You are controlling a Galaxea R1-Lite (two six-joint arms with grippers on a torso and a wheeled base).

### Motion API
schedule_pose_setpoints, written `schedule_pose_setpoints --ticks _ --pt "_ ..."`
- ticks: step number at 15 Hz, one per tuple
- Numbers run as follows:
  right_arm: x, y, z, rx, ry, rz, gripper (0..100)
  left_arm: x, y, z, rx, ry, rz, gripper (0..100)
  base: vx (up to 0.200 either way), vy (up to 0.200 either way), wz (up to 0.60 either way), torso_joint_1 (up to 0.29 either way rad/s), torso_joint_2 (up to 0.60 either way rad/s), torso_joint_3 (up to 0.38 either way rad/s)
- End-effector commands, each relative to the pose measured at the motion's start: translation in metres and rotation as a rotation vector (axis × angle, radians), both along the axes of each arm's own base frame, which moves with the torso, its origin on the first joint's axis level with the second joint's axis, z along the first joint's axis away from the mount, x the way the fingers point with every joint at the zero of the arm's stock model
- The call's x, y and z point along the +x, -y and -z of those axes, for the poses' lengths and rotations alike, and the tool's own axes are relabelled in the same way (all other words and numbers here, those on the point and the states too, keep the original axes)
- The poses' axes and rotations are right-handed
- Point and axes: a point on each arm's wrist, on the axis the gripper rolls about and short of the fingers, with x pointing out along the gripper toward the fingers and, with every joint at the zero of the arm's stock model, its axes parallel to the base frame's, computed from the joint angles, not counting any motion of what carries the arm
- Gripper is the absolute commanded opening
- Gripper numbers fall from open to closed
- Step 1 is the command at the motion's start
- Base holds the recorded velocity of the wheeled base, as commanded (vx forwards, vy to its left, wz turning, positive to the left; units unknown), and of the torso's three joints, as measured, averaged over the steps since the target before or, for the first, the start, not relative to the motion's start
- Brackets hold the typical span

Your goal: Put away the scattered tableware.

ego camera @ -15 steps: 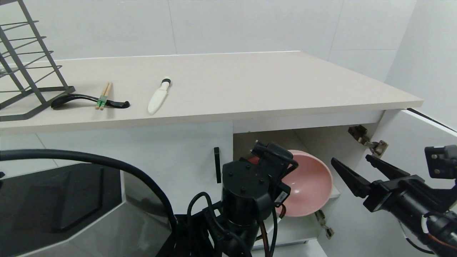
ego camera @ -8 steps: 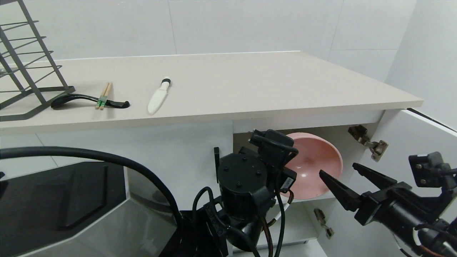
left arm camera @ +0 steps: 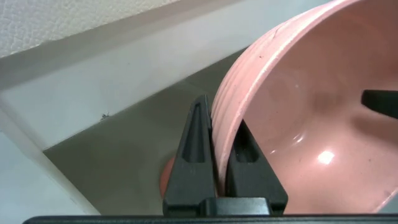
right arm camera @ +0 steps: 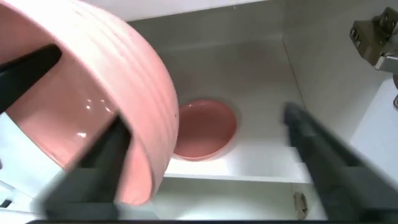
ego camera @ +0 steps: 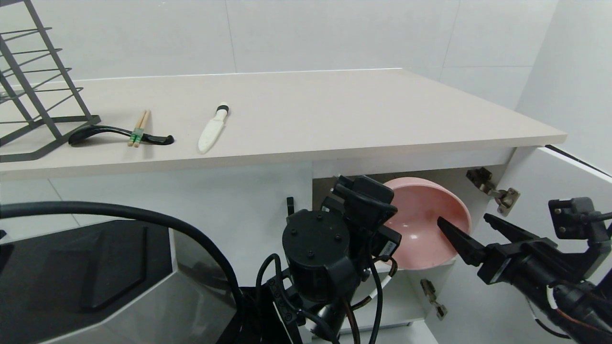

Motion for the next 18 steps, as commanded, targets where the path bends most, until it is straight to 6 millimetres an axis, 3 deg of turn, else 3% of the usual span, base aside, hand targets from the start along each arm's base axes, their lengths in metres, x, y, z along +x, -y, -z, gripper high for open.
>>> schedule_pose_setpoints --ticks 1,7,8,14,18 --pt "0.0 -0.001 0.001 -0.002 -0.006 -0.003 0 0.0 0.0 -0.002 -0.009 0.006 0.015 0 0.0 0.0 0.0 0.0 0.0 0.0" --pt "-0.005 -0.01 0.001 -0.001 -0.004 -0.058 0 -0.005 -0.001 -0.001 -0.03 0.032 0.089 0 0.0 0.0 0.0 0.0 0.0 0.0" --pt "-0.005 -0.01 0.001 -0.001 -0.004 -0.058 0 -0.004 -0.001 -0.001 -0.029 0.033 0.088 100 0.0 0.0 0.0 0.0 0.0 0.0" --pt "-0.004 -0.009 0.001 -0.005 -0.005 -0.051 0 -0.006 -0.003 -0.002 -0.034 0.045 0.093 100 0.0 0.0 0.0 0.0 0.0 0.0" --pt "0.0 -0.004 0.004 -0.014 -0.014 -0.02 0 -0.013 -0.017 0.006 0.011 0.139 0.258 100 0.0 0.0 0.0 0.0 0.0 0.0"
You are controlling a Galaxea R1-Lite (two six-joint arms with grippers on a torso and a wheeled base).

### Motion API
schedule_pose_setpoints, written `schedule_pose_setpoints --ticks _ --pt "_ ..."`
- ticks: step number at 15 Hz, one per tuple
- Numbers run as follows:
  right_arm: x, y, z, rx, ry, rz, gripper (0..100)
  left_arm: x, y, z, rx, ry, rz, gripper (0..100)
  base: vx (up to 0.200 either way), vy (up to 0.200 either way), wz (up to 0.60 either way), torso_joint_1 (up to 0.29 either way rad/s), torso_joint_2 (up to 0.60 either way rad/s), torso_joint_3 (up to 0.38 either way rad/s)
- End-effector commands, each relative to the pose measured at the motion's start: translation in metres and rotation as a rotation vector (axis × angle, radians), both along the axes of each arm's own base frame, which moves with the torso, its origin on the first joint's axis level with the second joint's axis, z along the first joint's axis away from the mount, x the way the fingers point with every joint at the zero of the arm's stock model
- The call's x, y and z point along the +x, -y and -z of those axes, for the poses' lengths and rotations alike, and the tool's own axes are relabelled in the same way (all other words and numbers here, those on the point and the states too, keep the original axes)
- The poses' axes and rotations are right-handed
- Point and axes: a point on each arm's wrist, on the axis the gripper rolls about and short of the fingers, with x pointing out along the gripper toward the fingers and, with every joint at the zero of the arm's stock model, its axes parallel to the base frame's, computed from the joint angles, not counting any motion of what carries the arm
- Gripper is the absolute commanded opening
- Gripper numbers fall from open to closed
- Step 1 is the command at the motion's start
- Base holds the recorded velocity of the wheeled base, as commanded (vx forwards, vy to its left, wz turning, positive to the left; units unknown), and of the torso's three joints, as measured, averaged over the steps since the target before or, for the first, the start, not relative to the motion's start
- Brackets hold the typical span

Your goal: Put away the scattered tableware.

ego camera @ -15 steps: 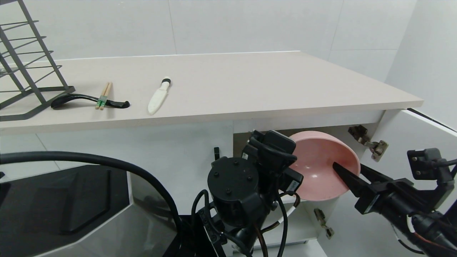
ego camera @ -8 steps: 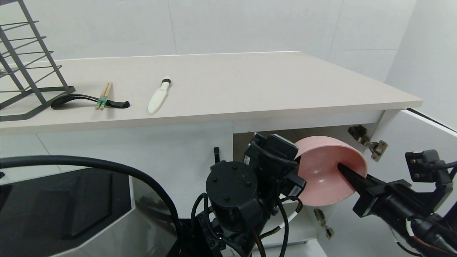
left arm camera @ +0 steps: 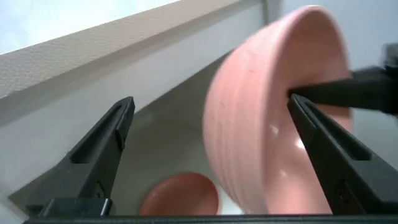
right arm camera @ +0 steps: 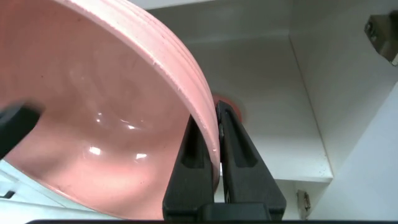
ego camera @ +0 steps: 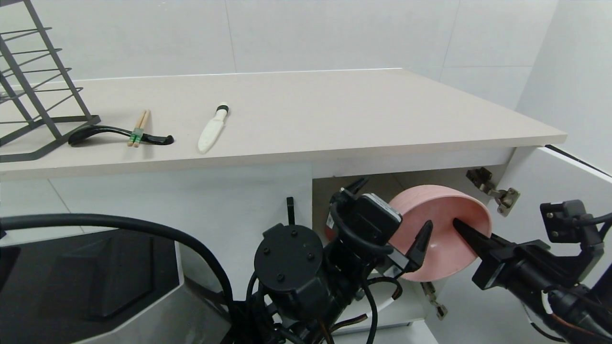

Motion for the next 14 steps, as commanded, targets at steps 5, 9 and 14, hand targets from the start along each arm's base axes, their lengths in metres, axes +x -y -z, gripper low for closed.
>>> schedule_pose_setpoints --ticks 5,9,14 --pt "0.006 0.003 0.007 -0.012 -0.035 0.035 0 -0.018 -0.028 0.005 0.095 0.017 0.118 100 0.0 0.0 0.0 0.0 0.0 0.0" --pt "0.009 0.009 0.01 -0.023 -0.06 0.066 0 -0.027 -0.067 -0.003 0.128 0.002 0.117 100 0.0 0.0 0.0 0.0 0.0 0.0" --pt "0.007 0.009 0.014 -0.041 -0.102 0.065 0 -0.038 -0.133 -0.032 0.092 0.048 0.104 100 0.0 0.0 0.0 0.0 0.0 0.0"
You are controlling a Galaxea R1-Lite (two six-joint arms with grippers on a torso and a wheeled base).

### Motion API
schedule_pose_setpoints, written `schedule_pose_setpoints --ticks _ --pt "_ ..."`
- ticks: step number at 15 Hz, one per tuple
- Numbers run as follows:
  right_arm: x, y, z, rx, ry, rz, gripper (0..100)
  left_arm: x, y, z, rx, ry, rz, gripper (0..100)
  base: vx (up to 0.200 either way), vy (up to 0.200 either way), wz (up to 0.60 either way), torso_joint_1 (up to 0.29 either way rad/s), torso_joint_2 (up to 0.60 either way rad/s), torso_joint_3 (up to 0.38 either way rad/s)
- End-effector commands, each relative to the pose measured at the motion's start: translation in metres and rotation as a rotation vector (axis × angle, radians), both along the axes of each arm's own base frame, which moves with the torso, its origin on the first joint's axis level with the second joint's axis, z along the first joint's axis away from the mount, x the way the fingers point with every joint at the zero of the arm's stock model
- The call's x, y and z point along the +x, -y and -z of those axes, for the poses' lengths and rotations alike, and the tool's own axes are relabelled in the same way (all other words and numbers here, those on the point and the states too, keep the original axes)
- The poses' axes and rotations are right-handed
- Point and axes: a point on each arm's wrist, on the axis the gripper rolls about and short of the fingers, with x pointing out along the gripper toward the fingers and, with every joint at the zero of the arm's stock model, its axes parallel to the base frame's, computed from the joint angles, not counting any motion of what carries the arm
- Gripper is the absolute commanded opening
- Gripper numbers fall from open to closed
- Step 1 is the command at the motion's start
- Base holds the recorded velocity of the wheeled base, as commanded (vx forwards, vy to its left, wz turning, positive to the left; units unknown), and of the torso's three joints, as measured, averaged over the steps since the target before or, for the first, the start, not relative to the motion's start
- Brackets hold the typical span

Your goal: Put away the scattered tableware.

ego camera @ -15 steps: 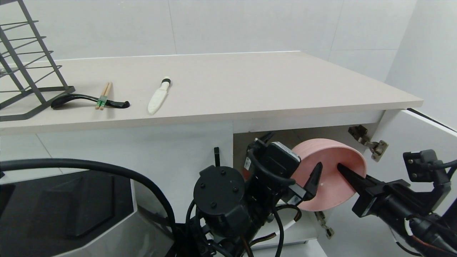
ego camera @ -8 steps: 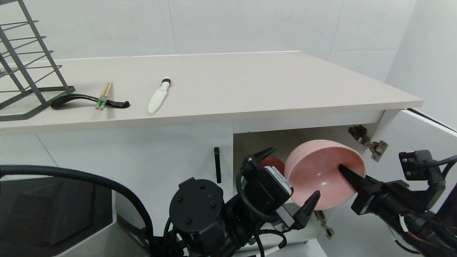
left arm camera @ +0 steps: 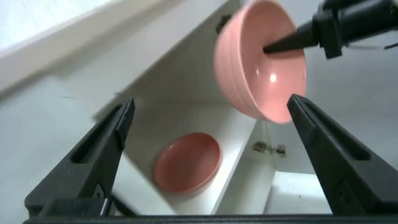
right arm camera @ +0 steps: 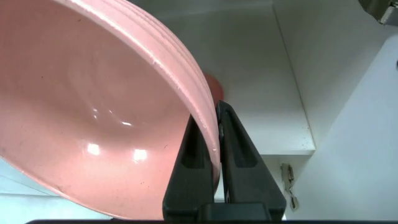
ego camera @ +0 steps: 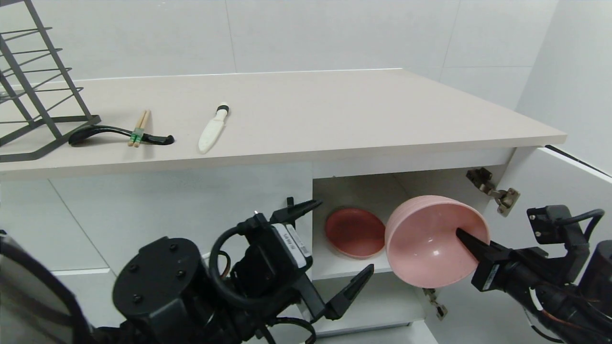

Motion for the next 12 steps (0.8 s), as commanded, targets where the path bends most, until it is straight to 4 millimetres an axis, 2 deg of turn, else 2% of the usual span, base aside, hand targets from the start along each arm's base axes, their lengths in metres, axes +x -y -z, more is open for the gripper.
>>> schedule_pose_setpoints --ticks 1,3,5,9,12 --pt "0.0 0.0 0.0 0.0 -0.001 -0.001 0 -0.015 -0.045 -0.031 -0.079 0.063 -0.021 100 0.0 0.0 0.0 0.0 0.0 0.0" --pt "0.0 -0.001 0.0 0.0 -0.001 -0.002 0 -0.033 -0.069 -0.037 -0.091 0.077 0.007 100 0.0 0.0 0.0 0.0 0.0 0.0" --pt "-0.001 -0.002 0.001 -0.004 -0.009 -0.013 0 -0.045 -0.093 -0.035 -0.065 0.064 0.01 100 0.0 0.0 0.0 0.0 0.0 0.0" --pt "-0.002 -0.005 0.004 -0.018 -0.031 -0.03 0 -0.062 -0.129 -0.036 -0.092 0.047 -0.06 100 0.0 0.0 0.0 0.0 0.0 0.0" --pt "-0.01 -0.019 0.012 -0.063 -0.084 -0.114 0 -0.08 -0.151 -0.034 -0.136 0.003 -0.092 100 0.0 0.0 0.0 0.0 0.0 0.0"
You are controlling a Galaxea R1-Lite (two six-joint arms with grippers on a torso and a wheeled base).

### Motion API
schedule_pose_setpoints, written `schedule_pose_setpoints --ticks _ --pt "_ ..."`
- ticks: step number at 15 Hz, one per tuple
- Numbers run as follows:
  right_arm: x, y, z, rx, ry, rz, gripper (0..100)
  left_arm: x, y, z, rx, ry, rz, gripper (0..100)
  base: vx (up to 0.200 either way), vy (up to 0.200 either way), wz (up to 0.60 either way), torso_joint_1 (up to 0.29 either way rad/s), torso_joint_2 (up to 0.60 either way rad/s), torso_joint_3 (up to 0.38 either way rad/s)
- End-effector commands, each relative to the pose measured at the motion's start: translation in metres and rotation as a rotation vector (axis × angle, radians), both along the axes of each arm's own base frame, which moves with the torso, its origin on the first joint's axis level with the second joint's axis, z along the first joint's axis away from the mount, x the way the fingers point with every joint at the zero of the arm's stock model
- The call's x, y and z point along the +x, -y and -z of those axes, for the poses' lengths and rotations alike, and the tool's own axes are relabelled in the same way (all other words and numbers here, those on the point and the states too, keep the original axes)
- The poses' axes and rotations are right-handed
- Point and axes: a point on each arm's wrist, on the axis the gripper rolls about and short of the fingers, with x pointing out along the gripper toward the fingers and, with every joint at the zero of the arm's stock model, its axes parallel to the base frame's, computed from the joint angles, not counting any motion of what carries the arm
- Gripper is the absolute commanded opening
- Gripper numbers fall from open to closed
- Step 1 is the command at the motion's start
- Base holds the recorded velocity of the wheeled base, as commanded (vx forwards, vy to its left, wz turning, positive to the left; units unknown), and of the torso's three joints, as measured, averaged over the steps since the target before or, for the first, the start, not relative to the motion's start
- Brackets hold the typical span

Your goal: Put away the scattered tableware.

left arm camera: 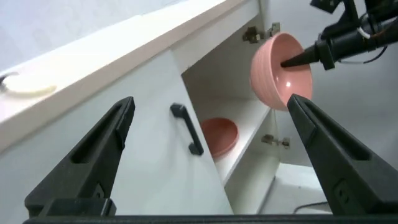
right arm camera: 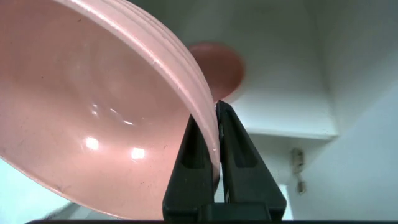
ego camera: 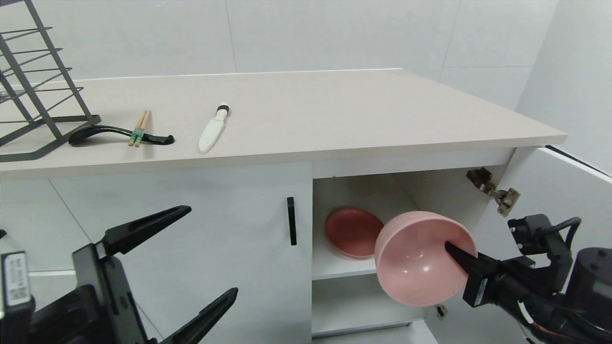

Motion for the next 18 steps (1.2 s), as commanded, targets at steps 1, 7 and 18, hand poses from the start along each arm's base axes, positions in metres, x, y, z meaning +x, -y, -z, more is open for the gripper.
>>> schedule_pose_setpoints --ticks 1,7,18 --pt "-0.006 -0.011 0.005 -0.022 -0.028 -0.068 0 -0.021 -0.027 -0.004 -0.06 0.001 -0.055 100 0.0 0.0 0.0 0.0 0.0 0.0" --pt "0.014 -0.013 0.025 -0.03 -0.12 -0.119 0 -0.049 -0.064 0.015 -0.019 -0.111 -0.273 100 0.0 0.0 0.0 0.0 0.0 0.0" --pt "0.129 -0.034 0.084 -0.004 -0.128 -0.154 0 -0.097 -0.087 0.038 -0.183 -0.127 -0.485 100 0.0 0.0 0.0 0.0 0.0 0.0"
